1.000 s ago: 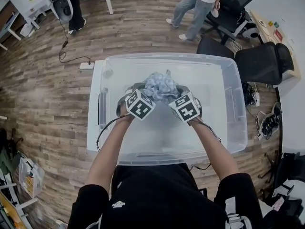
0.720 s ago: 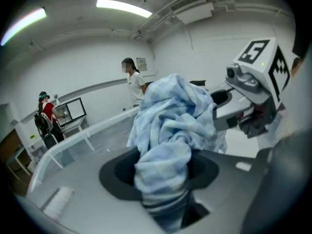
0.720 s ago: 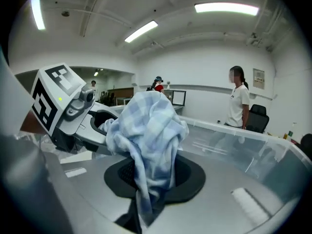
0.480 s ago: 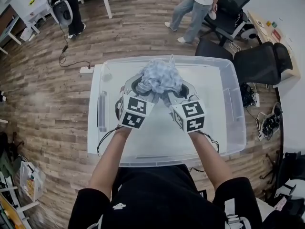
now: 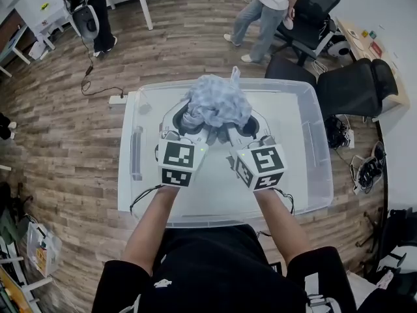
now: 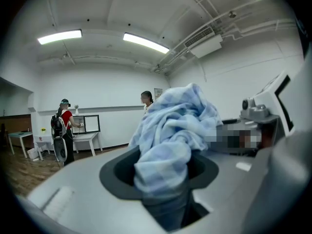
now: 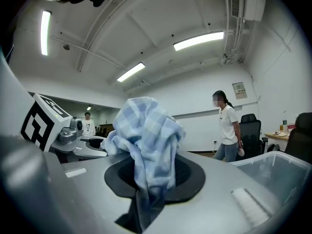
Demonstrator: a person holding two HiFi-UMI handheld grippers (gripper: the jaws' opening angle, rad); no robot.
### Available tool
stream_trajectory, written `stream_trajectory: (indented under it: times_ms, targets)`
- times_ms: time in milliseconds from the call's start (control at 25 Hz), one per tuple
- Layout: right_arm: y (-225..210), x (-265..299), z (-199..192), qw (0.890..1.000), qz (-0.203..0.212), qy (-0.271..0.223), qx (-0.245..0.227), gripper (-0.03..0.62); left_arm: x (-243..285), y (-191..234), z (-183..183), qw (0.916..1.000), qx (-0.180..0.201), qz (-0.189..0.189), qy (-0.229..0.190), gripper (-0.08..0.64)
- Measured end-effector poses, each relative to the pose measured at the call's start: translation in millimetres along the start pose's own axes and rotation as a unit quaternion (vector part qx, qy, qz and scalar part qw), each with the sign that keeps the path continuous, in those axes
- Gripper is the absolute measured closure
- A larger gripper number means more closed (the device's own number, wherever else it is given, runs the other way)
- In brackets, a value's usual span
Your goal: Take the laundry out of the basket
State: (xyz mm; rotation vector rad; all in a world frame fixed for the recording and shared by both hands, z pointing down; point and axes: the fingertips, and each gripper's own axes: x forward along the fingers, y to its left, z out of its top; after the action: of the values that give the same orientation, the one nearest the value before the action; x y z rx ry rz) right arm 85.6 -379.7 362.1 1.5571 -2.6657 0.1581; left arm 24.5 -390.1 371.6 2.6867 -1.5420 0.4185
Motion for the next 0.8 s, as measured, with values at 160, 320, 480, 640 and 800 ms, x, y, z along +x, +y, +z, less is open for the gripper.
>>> stream_trajectory:
  times_ms: [160,320,480,640,800]
  targets:
    - [2.5,-8.4,7.3,1.000,0.001,-0.015,0.012,0.511,-8.2,-4.4,8.6,0.9996,-0.018,0.009,-0.018,0.345]
    - [0.5,-19.2,12.2,0.999,0.008,-0.028,0.012,0.511,-13.7,-14.1,14.4,0.9991,-0.026,0.020,-0.029,0.347]
    - [2.7,-29.7,15.6,0.999,0.019,-0.034,0.006,0.511,-22.2,-21.8,19.1,0.9986,-0.026,0.028,-0.038,0.347]
    - [3.8,-39.8,15.5,0.999,0.030,-0.036,0.005,0.511,-29.6,-30.5,19.8,0.9981,-0.025,0.038,-0.041,0.347]
    - [5.1,-45.0,11.4,0.998,0.042,-0.035,0.009,0.511,-34.3,-35.6,16.0,0.9980,-0.022,0.049,-0.034,0.347]
